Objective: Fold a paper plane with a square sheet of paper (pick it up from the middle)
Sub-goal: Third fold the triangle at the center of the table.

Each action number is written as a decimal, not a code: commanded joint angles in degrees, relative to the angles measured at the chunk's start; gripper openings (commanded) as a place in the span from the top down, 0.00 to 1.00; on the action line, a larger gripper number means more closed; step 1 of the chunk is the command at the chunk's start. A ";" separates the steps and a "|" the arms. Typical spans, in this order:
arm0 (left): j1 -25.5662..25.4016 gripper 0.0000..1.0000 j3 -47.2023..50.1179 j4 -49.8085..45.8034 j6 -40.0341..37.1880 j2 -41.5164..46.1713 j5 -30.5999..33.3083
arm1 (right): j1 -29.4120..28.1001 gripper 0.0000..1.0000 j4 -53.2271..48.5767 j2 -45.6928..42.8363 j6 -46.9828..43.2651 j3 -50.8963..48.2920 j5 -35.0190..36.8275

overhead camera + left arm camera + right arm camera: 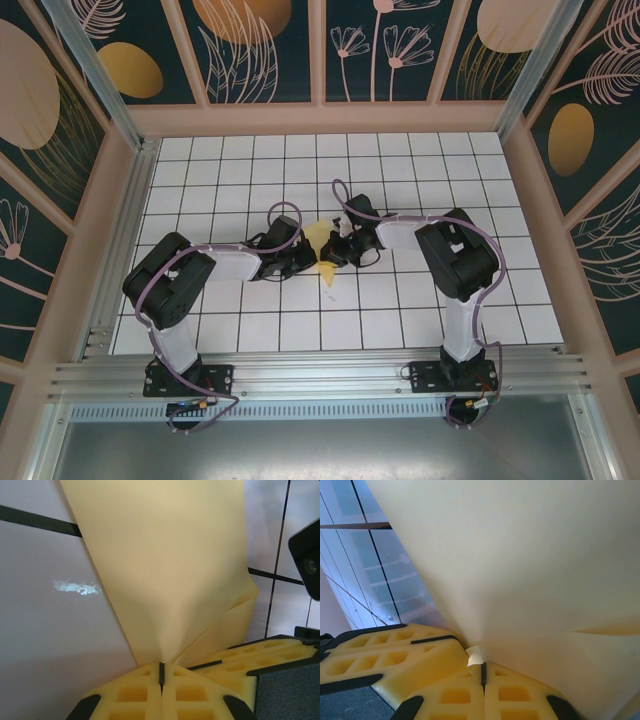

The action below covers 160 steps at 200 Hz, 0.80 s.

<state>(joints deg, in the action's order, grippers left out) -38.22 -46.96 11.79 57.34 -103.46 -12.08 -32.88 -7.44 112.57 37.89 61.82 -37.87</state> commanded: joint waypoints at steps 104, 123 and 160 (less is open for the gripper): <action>-0.18 1.00 -1.76 -6.61 -1.53 -2.10 4.34 | 0.55 1.00 -2.76 -7.28 -3.65 -6.41 -4.07; -0.13 1.00 -2.04 -6.87 -1.53 -2.22 4.40 | 0.54 1.00 -2.59 -7.63 -3.88 -7.74 -4.77; -0.19 1.00 -2.43 -6.78 -1.39 -2.63 4.17 | 0.54 1.00 -2.41 -7.20 -4.64 -8.71 -5.64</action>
<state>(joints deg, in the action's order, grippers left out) -38.37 -48.88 8.78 57.08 -103.88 -10.04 -32.56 -8.56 106.91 34.85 53.93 -41.76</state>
